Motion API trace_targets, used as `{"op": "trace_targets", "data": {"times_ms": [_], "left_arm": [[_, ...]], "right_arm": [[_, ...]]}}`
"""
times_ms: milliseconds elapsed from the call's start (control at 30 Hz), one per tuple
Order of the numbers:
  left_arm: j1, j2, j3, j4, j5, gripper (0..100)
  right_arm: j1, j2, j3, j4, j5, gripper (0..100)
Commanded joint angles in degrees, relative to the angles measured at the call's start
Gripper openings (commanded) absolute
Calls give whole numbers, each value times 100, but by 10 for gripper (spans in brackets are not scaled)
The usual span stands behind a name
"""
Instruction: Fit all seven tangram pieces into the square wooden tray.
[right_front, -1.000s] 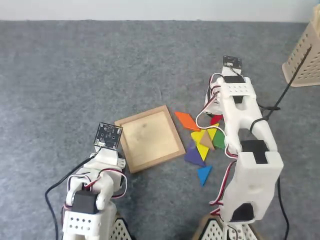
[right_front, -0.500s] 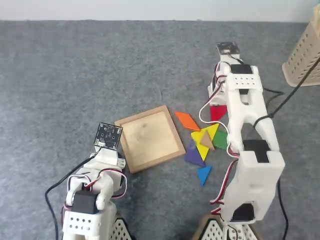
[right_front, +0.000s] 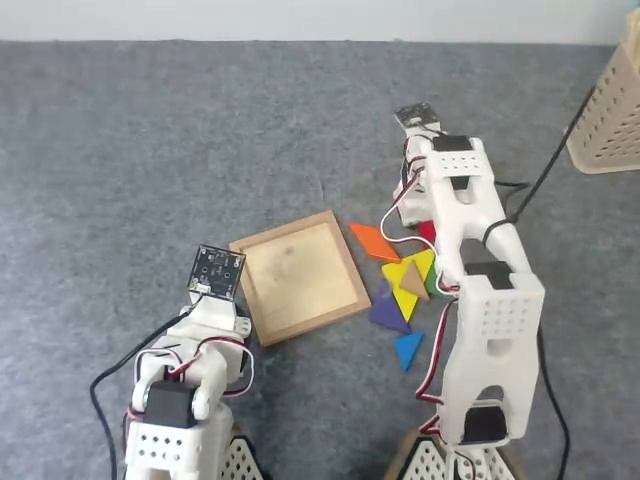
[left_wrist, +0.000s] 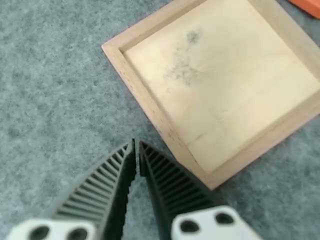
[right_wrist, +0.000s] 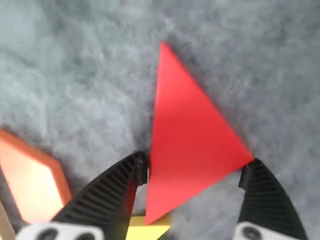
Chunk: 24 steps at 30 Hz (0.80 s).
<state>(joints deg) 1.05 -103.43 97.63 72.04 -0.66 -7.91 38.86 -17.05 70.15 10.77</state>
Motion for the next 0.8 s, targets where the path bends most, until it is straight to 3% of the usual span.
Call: {"op": "trace_targets", "data": {"times_ms": [0, 133, 433, 767], "left_arm": [[-9, -123, -110, 35, 35, 12], [-9, -123, -110, 35, 35, 12], [-9, -123, -110, 35, 35, 12], [-9, -123, -110, 35, 35, 12]], "right_arm": [[286, -40, -343, -180, 158, 300], [400, -119, -404, -127, 703, 306], [418, -119, -431, -400, 791, 476], [268, 303, -413, -796, 747, 484]]}}
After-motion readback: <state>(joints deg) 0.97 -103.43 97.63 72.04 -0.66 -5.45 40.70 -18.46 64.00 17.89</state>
